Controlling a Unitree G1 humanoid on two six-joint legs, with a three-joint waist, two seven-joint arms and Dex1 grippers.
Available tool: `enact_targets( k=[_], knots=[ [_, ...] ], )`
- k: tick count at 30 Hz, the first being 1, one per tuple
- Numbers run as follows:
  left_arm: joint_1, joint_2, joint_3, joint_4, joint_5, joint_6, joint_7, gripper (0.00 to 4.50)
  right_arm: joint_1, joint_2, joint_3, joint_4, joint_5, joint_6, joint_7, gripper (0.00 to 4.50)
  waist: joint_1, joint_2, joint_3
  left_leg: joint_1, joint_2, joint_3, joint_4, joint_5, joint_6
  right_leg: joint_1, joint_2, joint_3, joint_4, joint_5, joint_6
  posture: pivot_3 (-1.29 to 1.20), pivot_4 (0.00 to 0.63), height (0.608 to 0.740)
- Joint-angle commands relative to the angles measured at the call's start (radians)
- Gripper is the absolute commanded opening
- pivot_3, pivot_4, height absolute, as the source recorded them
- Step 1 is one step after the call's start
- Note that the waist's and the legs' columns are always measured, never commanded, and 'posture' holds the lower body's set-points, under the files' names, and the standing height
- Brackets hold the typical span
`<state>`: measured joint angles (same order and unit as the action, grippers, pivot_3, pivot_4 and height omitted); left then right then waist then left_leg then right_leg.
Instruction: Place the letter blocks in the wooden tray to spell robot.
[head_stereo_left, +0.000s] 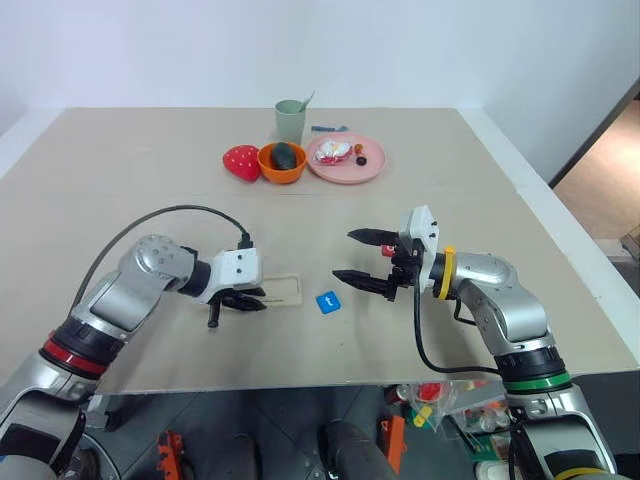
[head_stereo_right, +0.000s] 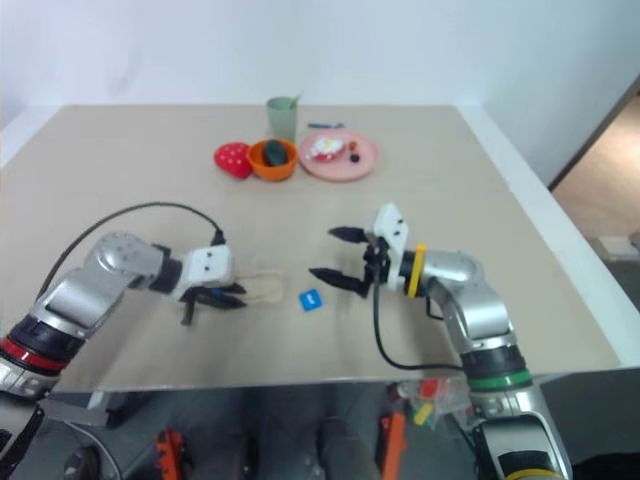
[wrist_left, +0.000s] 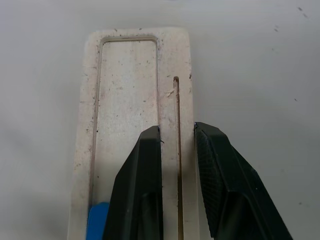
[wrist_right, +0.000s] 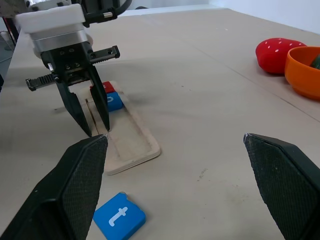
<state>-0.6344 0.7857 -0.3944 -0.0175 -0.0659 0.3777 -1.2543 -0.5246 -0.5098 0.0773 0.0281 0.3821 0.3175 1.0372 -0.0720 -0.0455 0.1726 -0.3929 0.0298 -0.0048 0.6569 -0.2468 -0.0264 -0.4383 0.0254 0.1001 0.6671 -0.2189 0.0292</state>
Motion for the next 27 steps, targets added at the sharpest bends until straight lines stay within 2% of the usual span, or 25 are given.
enact_targets(
  k=[1, 12, 19, 27],
  knots=[
    [-0.026, -0.037, -0.039, 0.015, 0.031, -0.019, -0.024, 0.44, -0.001, -0.013, -0.021, -0.033, -0.001, -0.013, -0.007, 4.5, 0.0, 0.0, 0.0, 0.0, 0.0, 0.0, 0.0, 0.0, 0.0, 0.0, 0.0, 0.0, 0.0, 0.0, 0.0, 0.0, 0.15, 0.74],
    [-0.115, -0.186, -0.066, 0.095, 0.082, -0.011, -0.013, 0.44, 0.03, -0.028, -0.022, -0.057, -0.004, -0.013, -0.023, 4.5, 0.011, 0.0, 0.0, 0.0, -0.001, -0.001, 0.004, 0.0, 0.0, 0.002, -0.001, 0.0, 0.0, 0.001, 0.001, 0.0, 0.15, 0.74],
    [-0.134, -0.203, -0.07, 0.096, 0.095, -0.004, -0.026, 0.44, 0.037, -0.031, -0.021, -0.06, -0.005, -0.013, -0.026, 4.5, 0.013, 0.0, 0.0, 0.0, -0.001, -0.001, 0.005, 0.0, 0.0, 0.002, 0.0, 0.0, 0.001, 0.001, 0.001, 0.0, 0.15, 0.74],
    [-0.126, -0.228, -0.052, 0.063, 0.097, 0.107, 0.022, 0.44, 0.018, -0.031, -0.024, -0.021, -0.015, -0.029, -0.017, 4.5, 0.013, 0.0, 0.0, 0.0, -0.001, -0.001, 0.006, 0.0, 0.0, 0.002, 0.0, 0.0, 0.001, 0.001, 0.002, 0.0, 0.15, 0.74]
  ],
)
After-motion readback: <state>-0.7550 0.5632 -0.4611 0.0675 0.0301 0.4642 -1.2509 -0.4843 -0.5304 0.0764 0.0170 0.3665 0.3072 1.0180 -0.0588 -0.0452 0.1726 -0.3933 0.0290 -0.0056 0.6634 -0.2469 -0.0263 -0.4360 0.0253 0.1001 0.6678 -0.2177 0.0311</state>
